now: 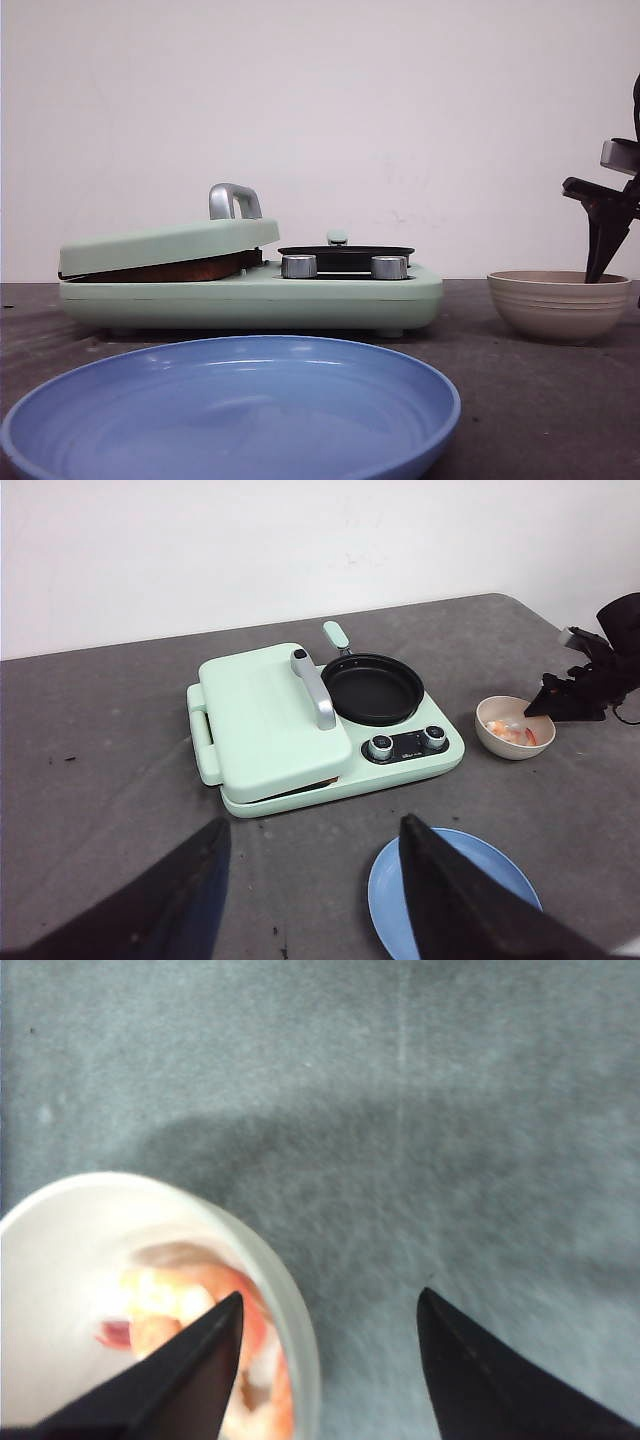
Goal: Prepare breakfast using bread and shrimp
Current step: 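Grasp the rim of the beige shrimp bowl with the right gripper, then lift the bowl with the right gripper over the frying pan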
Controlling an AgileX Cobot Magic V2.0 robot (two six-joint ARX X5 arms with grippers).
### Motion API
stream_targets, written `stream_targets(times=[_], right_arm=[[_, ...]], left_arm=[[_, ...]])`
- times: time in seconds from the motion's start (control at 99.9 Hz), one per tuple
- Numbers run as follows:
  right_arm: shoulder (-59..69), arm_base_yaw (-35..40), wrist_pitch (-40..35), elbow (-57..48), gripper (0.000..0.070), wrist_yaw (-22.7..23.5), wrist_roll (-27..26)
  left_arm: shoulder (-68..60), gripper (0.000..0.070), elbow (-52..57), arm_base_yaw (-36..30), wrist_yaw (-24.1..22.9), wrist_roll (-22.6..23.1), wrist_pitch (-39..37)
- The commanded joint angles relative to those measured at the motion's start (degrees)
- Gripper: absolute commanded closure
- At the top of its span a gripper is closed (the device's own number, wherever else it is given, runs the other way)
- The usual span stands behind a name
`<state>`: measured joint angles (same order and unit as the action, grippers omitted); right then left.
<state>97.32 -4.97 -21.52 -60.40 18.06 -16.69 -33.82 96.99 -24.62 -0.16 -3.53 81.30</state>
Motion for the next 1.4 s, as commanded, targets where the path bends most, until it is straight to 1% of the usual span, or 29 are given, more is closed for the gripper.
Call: stream_targets(times=[0.0,0.15,0.22,0.26,0.39,0.491,0.541,0.581,0.611,0.631,0.781,0.861,0.931,1.051,1.121,1.171,1.322,1.392], right_arm=[[1.81,-0.22,1.49,-0.85,0.0368,0.87,-1.57],[3.52,-0.20,5.51,-0.85,0.0375,2.86,-4.85],[4.42,-0.20,7.04,-0.85,0.0410,4.57,-6.60],[4.85,-0.20,7.41,-0.85,0.0424,4.72,-7.06],[5.95,-0.20,7.43,-0.85,0.0427,4.90,-7.34],[6.08,-0.20,7.34,-0.85,0.0471,4.85,-7.37],[6.08,-0.20,7.56,-0.85,0.0515,4.87,-7.45],[6.08,-0.20,7.80,-0.85,0.0572,4.90,-7.93],[6.08,-0.20,7.82,-0.85,0.0637,4.94,-8.44],[6.08,-0.20,7.82,-0.85,0.0700,5.09,-8.57],[6.05,-0.20,8.68,-0.85,0.0700,6.58,-8.41],[5.38,-0.11,10.60,-0.85,0.0700,9.03,-8.44],[3.93,0.35,12.79,-0.85,0.0700,9.46,-8.59],[-0.63,2.03,18.75,-0.90,0.0700,7.96,-10.27],[-3.43,3.76,23.56,-1.33,0.0700,6.88,-12.11],[-4.98,5.31,25.66,-2.19,0.0700,6.16,-12.61],[-5.79,11.54,25.68,-8.59,0.0700,2.69,-11.04],[-5.60,14.78,25.68,-11.41,0.0700,-0.79,-10.12]], left_arm=[[-0.33,0.0442,0.96,-0.20,-0.28,1.01,0.98],[-0.33,0.0442,0.96,-0.20,-0.42,1.22,0.96],[-0.33,0.0442,0.92,-0.20,-1.01,1.38,0.96],[-0.33,0.0442,0.92,-0.20,-1.57,1.53,0.96],[-0.33,0.0442,0.87,-0.20,-1.90,1.86,0.87],[-0.33,0.0442,0.79,-0.20,-2.29,2.27,0.66],[-0.33,0.0442,0.76,-0.20,-2.56,2.60,0.44],[-0.33,0.0442,0.76,-0.20,-2.71,2.93,0.09],[-0.33,0.0442,0.76,-0.20,-2.71,2.93,-0.09],[-0.33,0.0442,0.76,-0.20,-2.71,2.93,-0.17],[-0.33,0.0442,0.76,-0.22,-3.15,2.95,-0.33],[-0.33,0.0442,0.76,-0.22,-3.13,2.97,-0.39],[-0.33,0.0442,0.76,-0.22,-3.13,3.10,-0.44],[-0.33,0.0442,0.76,-0.22,-3.13,3.13,-0.85],[-0.33,0.0442,0.76,-0.22,-3.13,3.13,-1.38],[-0.33,0.0442,0.76,-0.22,-3.13,3.13,-1.70],[-0.33,0.0442,0.66,-0.22,-3.13,3.82,-2.75],[-0.33,0.0442,0.66,-0.22,-3.13,4.24,-3.23]])
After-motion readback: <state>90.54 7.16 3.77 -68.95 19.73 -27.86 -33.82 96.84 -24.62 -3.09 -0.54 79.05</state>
